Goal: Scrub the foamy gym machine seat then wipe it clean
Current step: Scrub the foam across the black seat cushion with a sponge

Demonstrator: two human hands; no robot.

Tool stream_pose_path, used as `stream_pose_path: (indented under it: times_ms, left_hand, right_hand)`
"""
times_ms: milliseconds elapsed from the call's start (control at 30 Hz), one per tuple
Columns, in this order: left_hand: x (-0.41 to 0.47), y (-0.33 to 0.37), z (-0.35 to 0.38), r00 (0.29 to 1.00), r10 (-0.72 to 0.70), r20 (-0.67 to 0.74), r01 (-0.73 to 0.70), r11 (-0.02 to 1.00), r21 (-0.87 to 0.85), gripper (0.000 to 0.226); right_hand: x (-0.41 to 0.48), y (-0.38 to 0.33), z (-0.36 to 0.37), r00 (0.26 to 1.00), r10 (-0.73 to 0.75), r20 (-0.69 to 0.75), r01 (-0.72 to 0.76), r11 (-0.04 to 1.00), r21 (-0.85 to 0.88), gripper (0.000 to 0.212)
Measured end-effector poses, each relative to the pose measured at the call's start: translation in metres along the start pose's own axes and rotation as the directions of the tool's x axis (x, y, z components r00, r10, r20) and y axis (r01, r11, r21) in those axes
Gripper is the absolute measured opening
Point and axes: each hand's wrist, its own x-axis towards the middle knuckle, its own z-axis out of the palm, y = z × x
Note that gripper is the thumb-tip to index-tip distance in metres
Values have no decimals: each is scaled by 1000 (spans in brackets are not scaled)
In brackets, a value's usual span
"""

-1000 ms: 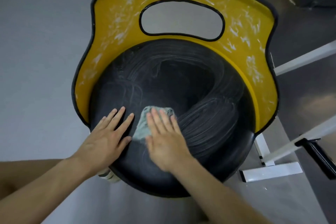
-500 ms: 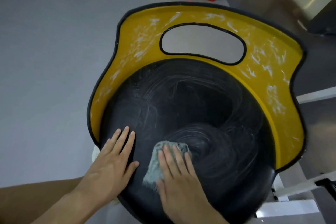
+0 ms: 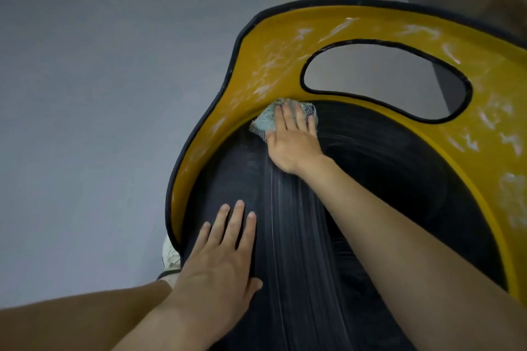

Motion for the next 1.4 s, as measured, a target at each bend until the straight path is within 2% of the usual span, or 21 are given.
stream_pose_path:
  times_ms: [100,167,233,267,300,367,467,533,667,767,900,967,1100,1267,1400]
  left_hand:
    - [0,7,-7,999,31,36,-31,1000,-7,96]
    - [0,12,-2,994,93,61,-91,995,-47,95]
    - [1,18,7,977,212,31,-212,977,-19,94]
    - [2,18,15,970,242,30,-240,969,-58,89]
    - [2,17,25,966,257,-28,-258,963,-71,84]
    - [4,18,37,964,241,-114,-243,970,-3,85]
    - [8,20,30,963,219,-154,-213,976,54,109]
    - [11,22,22,965,204,-166,-197,979,58,107]
    - [17,23,21,963,217,-157,-201,973,111,110]
    - [19,17,19,969,209,-130,-190,972,141,111]
    - [22,6,18,978,177,-108,-158,975,159,105]
    - [25,-2,20,977,154,-149,-132,980,147,101]
    - [25,-10,19,975,96,-201,-79,993,92,101]
    - [18,-17,19,981,88,-170,-76,994,76,102]
    - [19,-9,-2,981,82,-176,-75,996,44,88]
  right_hand:
    - [-39,-18,12,988,-154,29,155,987,-37,65]
    - [-66,-38,18,950,-307,48,310,948,-67,66]
    - [-82,-52,29,897,-435,71,440,894,-84,65]
    - [-84,-54,33,882,-466,66,470,879,-74,64]
    - [-80,-52,33,878,-476,50,479,876,-64,63]
    - [-57,-39,27,904,-428,12,428,901,-71,62]
    - [-14,6,3,978,-210,-12,209,976,-61,62]
    - [2,52,-9,996,-66,-60,65,998,-13,63]
    - [-15,159,-14,968,200,-152,-196,980,42,62]
    - [-55,224,-7,926,342,-160,-322,936,139,64]
    - [-108,264,22,896,426,-122,-396,893,214,77]
    - [-130,266,32,878,463,-120,-434,876,209,82]
    - [-156,260,37,841,531,-105,-490,829,269,68]
    - [-115,238,16,818,566,-100,-529,809,256,64]
    - [-48,191,-6,870,471,-144,-450,879,155,63]
